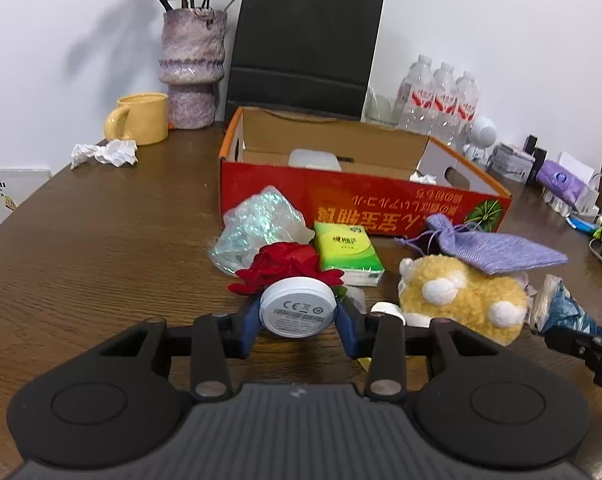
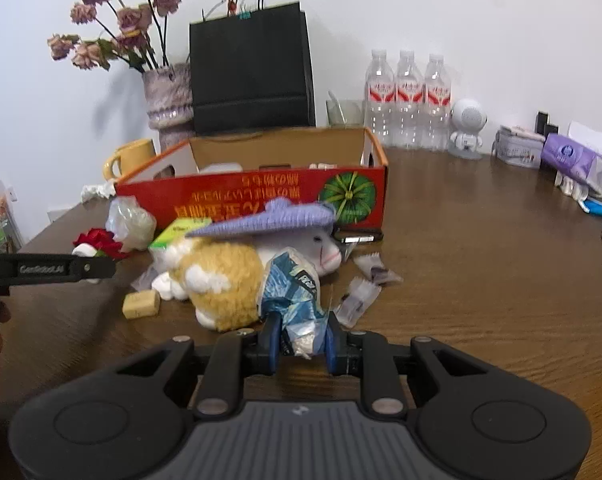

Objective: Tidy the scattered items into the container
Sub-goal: 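Carry tin and blue wrapper into the box and release both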

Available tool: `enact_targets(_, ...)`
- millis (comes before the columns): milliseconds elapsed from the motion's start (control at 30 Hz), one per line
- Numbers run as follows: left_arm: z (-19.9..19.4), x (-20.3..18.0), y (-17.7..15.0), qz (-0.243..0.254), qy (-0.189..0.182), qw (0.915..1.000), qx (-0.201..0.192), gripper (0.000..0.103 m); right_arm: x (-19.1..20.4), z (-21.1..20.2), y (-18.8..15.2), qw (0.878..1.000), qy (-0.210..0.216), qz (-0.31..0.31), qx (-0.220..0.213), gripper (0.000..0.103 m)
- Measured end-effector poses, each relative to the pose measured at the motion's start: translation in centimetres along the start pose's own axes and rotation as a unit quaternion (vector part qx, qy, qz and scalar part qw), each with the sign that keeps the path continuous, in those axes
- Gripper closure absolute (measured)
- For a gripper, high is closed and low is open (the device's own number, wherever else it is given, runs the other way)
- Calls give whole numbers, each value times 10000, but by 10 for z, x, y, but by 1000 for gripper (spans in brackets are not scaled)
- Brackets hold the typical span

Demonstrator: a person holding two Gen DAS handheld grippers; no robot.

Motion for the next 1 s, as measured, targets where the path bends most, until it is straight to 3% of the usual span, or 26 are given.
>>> enact_targets(267,-28,-4,24,38,-253,9991,-348,62,-14,-28,23,9986,-117,-56,-507,83)
enact_targets(467,-23,-22,60,315,-347,9971,-608,62,-25,-22,65,9958,-120,-260,-873,83)
enact_targets(733,29,-42,114,317,-380,9956,-797,62,-28,41,138,9940,-75,-176,-1074,83)
enact_targets(1000,106,-26,146,50,-202,9981,-578,62,-24,146,173,9988,37,-102,-476,83)
Point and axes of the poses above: each gripper's, at about its wrist camera, not at the fingertips, and z roughly the way its jaws point, x to its left, y to its top, the point moved 1 cm from there along z, roughly the way its jaws point, and after that the axes turned 5 degrees about -z, right-handed, at the moved point
